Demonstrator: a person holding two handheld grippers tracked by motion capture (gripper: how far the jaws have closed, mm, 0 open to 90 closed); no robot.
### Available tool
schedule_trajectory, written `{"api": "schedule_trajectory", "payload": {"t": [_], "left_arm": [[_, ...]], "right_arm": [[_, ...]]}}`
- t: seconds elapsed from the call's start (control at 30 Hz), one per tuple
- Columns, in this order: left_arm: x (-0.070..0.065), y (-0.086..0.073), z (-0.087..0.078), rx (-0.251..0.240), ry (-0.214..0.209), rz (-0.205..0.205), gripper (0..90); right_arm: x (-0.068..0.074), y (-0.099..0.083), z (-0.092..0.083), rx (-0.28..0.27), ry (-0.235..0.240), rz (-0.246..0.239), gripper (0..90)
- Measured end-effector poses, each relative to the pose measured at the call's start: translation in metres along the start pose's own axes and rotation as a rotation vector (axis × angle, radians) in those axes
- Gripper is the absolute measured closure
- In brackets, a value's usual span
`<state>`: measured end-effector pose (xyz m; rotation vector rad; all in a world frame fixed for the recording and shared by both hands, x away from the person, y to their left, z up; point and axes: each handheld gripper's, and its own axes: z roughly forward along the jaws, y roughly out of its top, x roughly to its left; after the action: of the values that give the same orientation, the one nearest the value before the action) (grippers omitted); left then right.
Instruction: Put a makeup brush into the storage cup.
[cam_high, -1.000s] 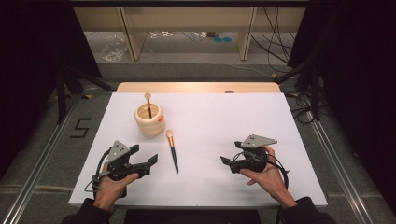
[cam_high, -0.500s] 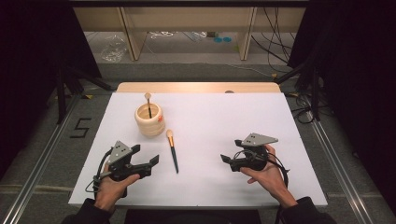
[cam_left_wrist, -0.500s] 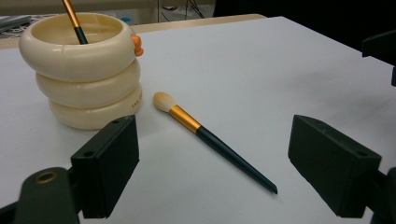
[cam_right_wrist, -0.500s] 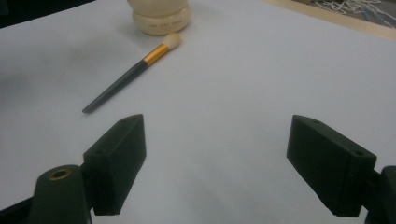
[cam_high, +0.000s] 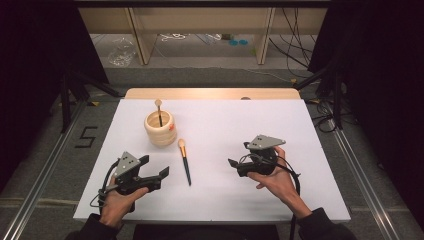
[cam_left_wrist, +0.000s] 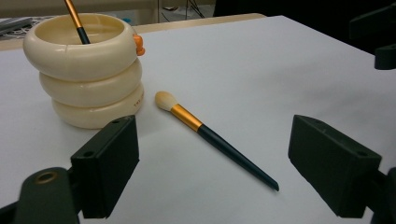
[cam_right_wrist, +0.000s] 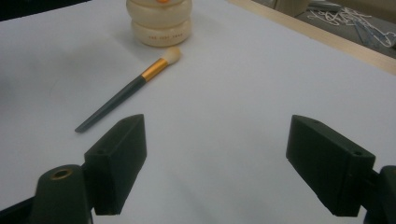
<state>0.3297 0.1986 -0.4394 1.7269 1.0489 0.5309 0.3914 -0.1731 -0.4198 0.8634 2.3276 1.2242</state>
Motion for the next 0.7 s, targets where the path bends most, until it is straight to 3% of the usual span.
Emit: {"api": "schedule_trajectory", "payload": {"t": [0.33, 0.57, 0.7], "left_arm": [[0.000, 0.001, -0.001, -0.004, 0.002, -0.005, 16.1], [0.003, 0.000, -0.001, 0.013, 0.030, 0.002, 16.1], [0.003, 0.000, -0.001, 0.015, 0.043, -0.011, 16.3]], "right_arm": [[0.010, 0.017, 0.030, 0.051, 0.031, -0.035, 21.3], [0.020, 0.028, 0.054, 0.116, 0.061, -0.059, 22.9], [0.026, 0.034, 0.070, 0.123, 0.069, -0.064, 23.1]]}}
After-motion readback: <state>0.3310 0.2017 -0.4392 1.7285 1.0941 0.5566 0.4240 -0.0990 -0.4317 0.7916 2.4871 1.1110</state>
